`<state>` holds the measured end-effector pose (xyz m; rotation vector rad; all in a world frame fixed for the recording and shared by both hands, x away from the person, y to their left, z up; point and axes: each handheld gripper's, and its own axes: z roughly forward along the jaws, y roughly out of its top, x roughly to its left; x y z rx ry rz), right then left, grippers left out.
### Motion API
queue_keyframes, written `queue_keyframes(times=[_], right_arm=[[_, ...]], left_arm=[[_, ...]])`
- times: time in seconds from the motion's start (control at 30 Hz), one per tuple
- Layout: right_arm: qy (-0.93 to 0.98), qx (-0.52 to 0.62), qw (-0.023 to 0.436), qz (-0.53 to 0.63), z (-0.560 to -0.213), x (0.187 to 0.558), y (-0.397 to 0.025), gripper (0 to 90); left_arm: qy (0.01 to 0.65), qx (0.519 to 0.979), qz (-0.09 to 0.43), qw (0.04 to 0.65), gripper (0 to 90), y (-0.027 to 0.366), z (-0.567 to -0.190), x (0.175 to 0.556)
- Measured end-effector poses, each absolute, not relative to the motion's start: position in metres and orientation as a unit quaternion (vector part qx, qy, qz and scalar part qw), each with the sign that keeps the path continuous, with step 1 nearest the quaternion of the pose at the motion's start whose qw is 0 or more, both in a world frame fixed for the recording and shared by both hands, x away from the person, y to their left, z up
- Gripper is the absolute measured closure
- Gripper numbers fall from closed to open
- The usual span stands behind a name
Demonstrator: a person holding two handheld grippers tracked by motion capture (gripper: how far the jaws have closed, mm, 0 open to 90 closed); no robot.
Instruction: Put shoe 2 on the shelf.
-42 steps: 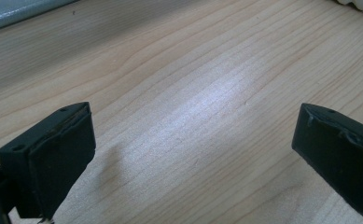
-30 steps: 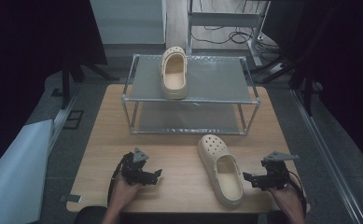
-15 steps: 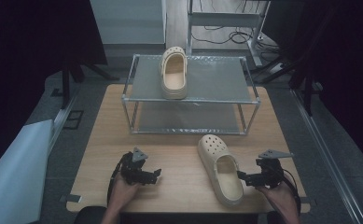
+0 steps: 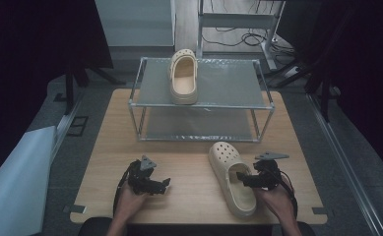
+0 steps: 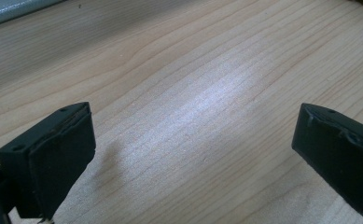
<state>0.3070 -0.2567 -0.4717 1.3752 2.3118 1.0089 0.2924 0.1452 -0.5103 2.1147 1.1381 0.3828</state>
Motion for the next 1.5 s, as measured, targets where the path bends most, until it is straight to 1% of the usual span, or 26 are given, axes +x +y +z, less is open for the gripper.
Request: queue_keyframes(times=[0.1, 0.13, 0.17, 0.2, 0.23, 0.27, 0.3, 0.33, 0.4, 0.43, 0.5, 0.6, 0.63, 0.67, 0.83, 1.0, 1.07, 1.1, 1.13, 1.2, 1.23, 1.27, 1.5], right_arm=[[0.794, 0.479, 0.135, 0.348, -0.471, 0.31, -0.252, 29.1], [0.794, 0.479, 0.135, 0.348, -0.471, 0.31, -0.252, 29.1], [0.797, 0.479, 0.137, 0.342, -0.471, 0.312, -0.249, 36.3], [0.797, 0.481, 0.14, 0.337, -0.471, 0.313, -0.248, 39.7], [0.797, 0.481, 0.14, 0.337, -0.471, 0.313, -0.248, 39.7], [0.798, 0.483, 0.147, 0.329, -0.472, 0.315, -0.244, 49.3], [0.798, 0.483, 0.147, 0.329, -0.472, 0.315, -0.244, 49.3], [0.798, 0.485, 0.145, 0.327, -0.471, 0.317, -0.241, 60.0], [0.798, 0.486, 0.159, 0.319, -0.471, 0.317, -0.239, 63.4], [0.798, 0.486, 0.159, 0.319, -0.471, 0.317, -0.239, 63.4], [0.801, 0.484, 0.171, 0.309, -0.47, 0.318, -0.237, 67.4], [0.8, 0.488, 0.173, 0.304, -0.469, 0.319, -0.238, 71.6], [0.8, 0.488, 0.173, 0.304, -0.469, 0.319, -0.238, 71.6], [0.798, 0.491, 0.178, 0.3, -0.468, 0.32, -0.24, 74.3], [0.787, 0.506, 0.153, 0.318, -0.468, 0.325, -0.252, 77.2], [0.772, 0.527, 0.119, 0.336, -0.468, 0.33, -0.264, 80.1], [0.761, 0.536, 0.096, 0.352, -0.469, 0.332, -0.27, 80.6], [0.761, 0.536, 0.096, 0.352, -0.469, 0.332, -0.27, 80.6], [0.748, 0.547, 0.067, 0.37, -0.471, 0.333, -0.275, 80.8], [0.741, 0.551, 0.046, 0.381, -0.471, 0.334, -0.278, 80.8], [0.741, 0.551, 0.046, 0.381, -0.471, 0.334, -0.278, 80.8], [0.733, 0.558, 0.034, 0.388, -0.469, 0.334, -0.279, 80.9], [0.715, 0.558, 0.004, 0.421, -0.459, 0.333, -0.281, 80.9]], left_arm=[[0.437, 0.817, 0.146, 0.347, 0.0, 0.145, -0.511, 0.293], [0.437, 0.817, 0.146, 0.347, 0.0, 0.145, -0.511, 0.293], [0.436, 0.818, 0.146, 0.346, 0.0, 0.144, -0.512, 0.293], [0.435, 0.819, 0.146, 0.345, 0.0, 0.143, -0.511, 0.293], [0.435, 0.819, 0.146, 0.345, 0.0, 0.143, -0.511, 0.293], [0.432, 0.821, 0.147, 0.343, 0.0, 0.142, -0.512, 0.293], [0.432, 0.821, 0.147, 0.343, 0.0, 0.142, -0.512, 0.293], [0.43, 0.824, 0.148, 0.338, 0.0, 0.141, -0.512, 0.293], [0.429, 0.824, 0.148, 0.338, 0.0, 0.141, -0.512, 0.293], [0.427, 0.825, 0.148, 0.338, 0.0, 0.141, -0.512, 0.293], [0.427, 0.825, 0.15, 0.338, 0.0, 0.141, -0.512, 0.293], [0.431, 0.823, 0.151, 0.337, 0.0, 0.142, -0.512, 0.293], [0.431, 0.823, 0.151, 0.337, 0.0, 0.142, -0.512, 0.293], [0.435, 0.821, 0.152, 0.337, 0.0, 0.143, -0.513, 0.294], [0.446, 0.818, 0.159, 0.328, 0.0, 0.146, -0.514, 0.296], [0.45, 0.817, 0.165, 0.32, 0.0, 0.147, -0.515, 0.297], [0.449, 0.818, 0.165, 0.319, 0.0, 0.147, -0.515, 0.297], [0.449, 0.818, 0.165, 0.319, 0.0, 0.147, -0.515, 0.297], [0.448, 0.819, 0.166, 0.319, 0.0, 0.147, -0.515, 0.297], [0.447, 0.819, 0.166, 0.319, 0.0, 0.147, -0.515, 0.297], [0.446, 0.819, 0.166, 0.319, 0.0, 0.146, -0.515, 0.297], [0.446, 0.82, 0.167, 0.319, 0.0, 0.146, -0.515, 0.297], [0.447, 0.818, 0.16, 0.326, 0.0, 0.147, -0.515, 0.297]])
